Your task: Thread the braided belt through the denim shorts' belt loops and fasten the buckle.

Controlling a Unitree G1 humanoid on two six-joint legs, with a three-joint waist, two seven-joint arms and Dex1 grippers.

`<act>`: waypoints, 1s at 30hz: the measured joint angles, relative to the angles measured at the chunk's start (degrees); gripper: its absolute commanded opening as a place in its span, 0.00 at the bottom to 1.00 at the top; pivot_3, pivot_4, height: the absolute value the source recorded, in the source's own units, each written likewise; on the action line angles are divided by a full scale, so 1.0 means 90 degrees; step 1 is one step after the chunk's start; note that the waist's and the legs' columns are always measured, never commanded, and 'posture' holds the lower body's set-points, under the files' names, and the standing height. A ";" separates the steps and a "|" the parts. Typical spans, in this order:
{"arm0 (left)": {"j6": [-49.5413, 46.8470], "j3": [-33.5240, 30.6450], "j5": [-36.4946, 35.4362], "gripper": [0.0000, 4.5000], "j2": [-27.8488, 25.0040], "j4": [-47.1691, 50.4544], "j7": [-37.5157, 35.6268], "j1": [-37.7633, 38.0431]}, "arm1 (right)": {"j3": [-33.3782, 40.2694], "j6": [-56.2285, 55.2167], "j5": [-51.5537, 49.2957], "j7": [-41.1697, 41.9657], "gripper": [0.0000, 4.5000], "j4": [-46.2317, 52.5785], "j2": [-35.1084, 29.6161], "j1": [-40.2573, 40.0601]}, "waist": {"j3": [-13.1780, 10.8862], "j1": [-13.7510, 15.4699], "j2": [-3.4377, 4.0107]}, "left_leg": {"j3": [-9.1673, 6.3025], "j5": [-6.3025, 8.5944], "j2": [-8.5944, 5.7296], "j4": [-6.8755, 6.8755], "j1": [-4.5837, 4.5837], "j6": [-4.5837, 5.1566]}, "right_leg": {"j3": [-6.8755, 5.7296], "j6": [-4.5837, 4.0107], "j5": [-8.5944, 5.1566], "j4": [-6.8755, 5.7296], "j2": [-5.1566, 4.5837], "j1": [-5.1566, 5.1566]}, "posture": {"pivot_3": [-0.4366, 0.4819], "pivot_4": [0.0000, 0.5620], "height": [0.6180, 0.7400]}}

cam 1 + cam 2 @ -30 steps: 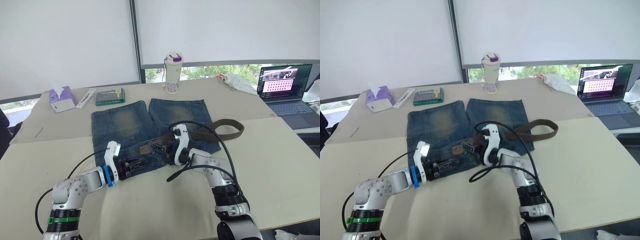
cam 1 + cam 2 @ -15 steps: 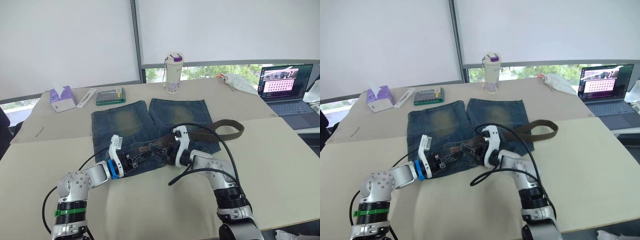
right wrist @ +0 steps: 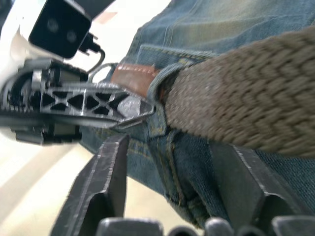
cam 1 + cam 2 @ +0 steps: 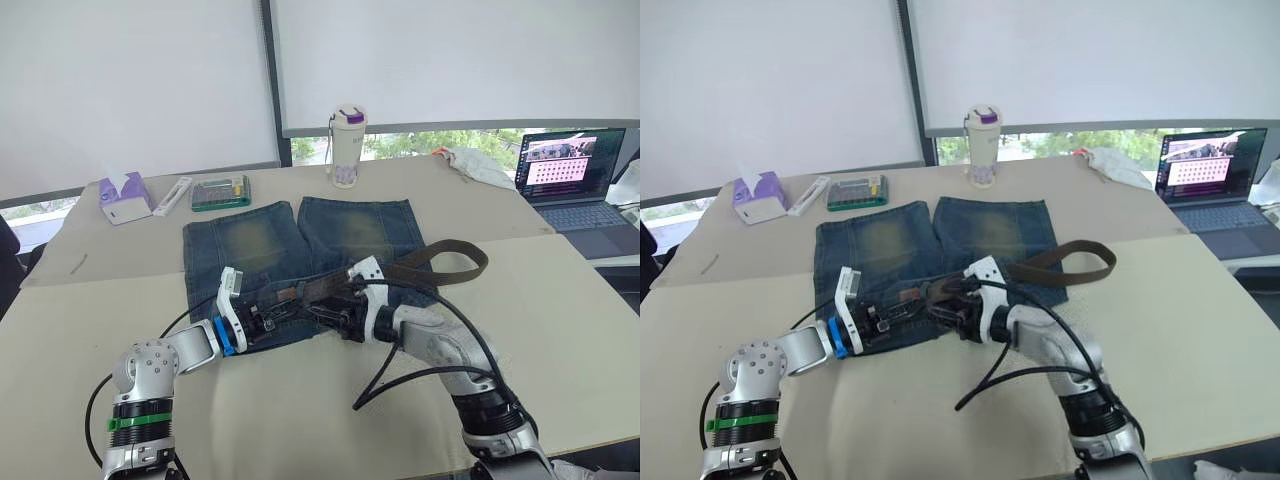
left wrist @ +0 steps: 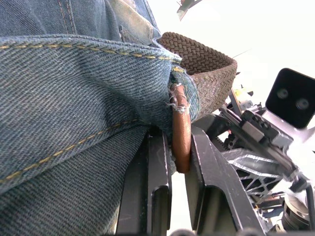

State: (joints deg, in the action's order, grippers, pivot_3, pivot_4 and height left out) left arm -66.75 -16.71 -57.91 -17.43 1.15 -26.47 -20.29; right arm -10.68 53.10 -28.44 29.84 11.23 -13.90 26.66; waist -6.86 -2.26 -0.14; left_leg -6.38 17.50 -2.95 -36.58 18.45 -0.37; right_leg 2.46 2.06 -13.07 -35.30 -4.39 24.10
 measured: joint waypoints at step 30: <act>-0.0123 0.0747 -0.0501 0.00 -0.0026 0.0783 0.0284 0.0235 | 0.0026 0.0384 0.0612 -0.0219 0.00 0.1732 -0.1138 -0.0940 | -0.0002 0.0170 -0.0012 | -0.0001 -0.0015 -0.0011 -0.0023 0.0018 -0.0026 | 0.0002 0.0021 0.0016 0.0024 0.0000 -0.0006 | 0.48 0.27 1.00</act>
State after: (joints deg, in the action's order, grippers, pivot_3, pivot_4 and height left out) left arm -67.86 -9.99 -62.42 -17.66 8.19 -23.92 -18.18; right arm -10.44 56.55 -22.93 27.87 26.82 -24.14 18.20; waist -6.87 -0.73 -0.25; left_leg -6.38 17.36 -3.05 -36.78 18.61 -0.61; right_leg 2.48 2.25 -12.93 -35.08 -4.39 24.05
